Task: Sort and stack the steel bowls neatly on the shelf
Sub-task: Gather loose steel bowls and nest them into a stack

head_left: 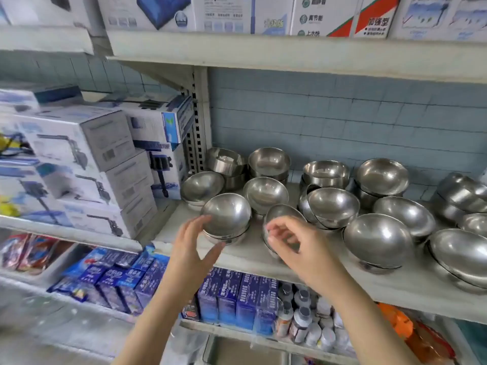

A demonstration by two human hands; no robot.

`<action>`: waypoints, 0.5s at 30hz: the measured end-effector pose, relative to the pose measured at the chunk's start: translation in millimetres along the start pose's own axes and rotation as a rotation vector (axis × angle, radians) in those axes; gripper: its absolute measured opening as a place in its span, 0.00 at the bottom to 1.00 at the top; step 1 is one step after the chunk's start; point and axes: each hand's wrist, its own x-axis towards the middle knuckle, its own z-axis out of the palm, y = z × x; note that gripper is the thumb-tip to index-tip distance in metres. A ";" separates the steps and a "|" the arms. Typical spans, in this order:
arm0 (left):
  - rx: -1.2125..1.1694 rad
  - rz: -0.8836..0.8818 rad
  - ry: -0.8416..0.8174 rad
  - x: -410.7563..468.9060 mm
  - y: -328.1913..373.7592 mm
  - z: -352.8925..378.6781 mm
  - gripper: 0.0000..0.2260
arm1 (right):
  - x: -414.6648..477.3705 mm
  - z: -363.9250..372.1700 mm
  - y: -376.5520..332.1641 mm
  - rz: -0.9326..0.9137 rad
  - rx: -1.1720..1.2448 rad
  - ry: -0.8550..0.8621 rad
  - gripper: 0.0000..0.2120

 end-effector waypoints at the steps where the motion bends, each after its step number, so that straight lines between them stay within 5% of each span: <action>1: -0.008 0.039 0.006 6.9 -9.9 4.1 0.29 | 10.8 9.2 0.1 -0.032 -0.044 0.027 0.09; 9: -0.108 0.010 -0.218 56.9 -75.6 21.2 0.56 | 77.0 64.0 20.0 -0.111 -0.494 -0.013 0.17; 15: -0.233 0.032 -0.364 67.9 -97.6 13.9 0.51 | 79.2 81.0 30.6 -0.101 -0.605 -0.073 0.14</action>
